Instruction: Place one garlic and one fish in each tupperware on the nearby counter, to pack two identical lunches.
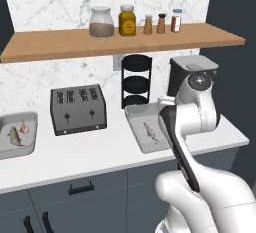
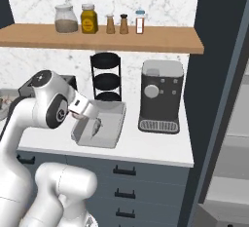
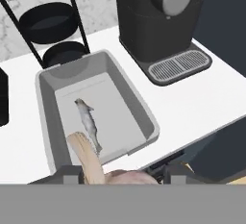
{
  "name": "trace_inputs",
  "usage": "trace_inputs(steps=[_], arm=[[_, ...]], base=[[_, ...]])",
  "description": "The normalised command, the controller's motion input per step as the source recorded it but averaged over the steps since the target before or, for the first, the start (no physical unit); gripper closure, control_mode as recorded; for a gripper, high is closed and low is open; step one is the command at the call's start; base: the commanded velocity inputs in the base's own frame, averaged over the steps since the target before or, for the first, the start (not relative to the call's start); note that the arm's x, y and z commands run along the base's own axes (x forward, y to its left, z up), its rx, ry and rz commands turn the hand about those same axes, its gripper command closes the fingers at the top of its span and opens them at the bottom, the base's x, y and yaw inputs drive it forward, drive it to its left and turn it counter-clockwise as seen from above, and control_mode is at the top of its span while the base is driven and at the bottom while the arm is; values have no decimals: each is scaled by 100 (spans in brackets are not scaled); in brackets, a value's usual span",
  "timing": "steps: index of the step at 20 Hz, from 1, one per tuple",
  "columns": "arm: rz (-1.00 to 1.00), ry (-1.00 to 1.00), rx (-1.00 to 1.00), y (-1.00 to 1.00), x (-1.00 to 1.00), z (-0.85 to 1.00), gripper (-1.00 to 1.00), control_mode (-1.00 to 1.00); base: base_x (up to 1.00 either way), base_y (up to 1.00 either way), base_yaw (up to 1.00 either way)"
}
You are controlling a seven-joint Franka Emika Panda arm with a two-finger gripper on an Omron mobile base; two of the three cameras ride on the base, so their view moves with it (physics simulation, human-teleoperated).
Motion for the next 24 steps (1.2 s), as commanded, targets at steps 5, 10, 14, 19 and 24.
trace_inputs(steps=[5,10,14,19,24], arm=[[3,1,9,-1,38,0,100,-100],[1,18,10,-2,96,-9,100,-100],[0,18,1,0,80,-47,100,-100],[0,16,8,0,59,-50,100,-100],[0,1,0,0,51,-46,100,-100]], base=[[0,0,0],[0,0,0],[0,0,0],[0,0,0],[0,0,0]])
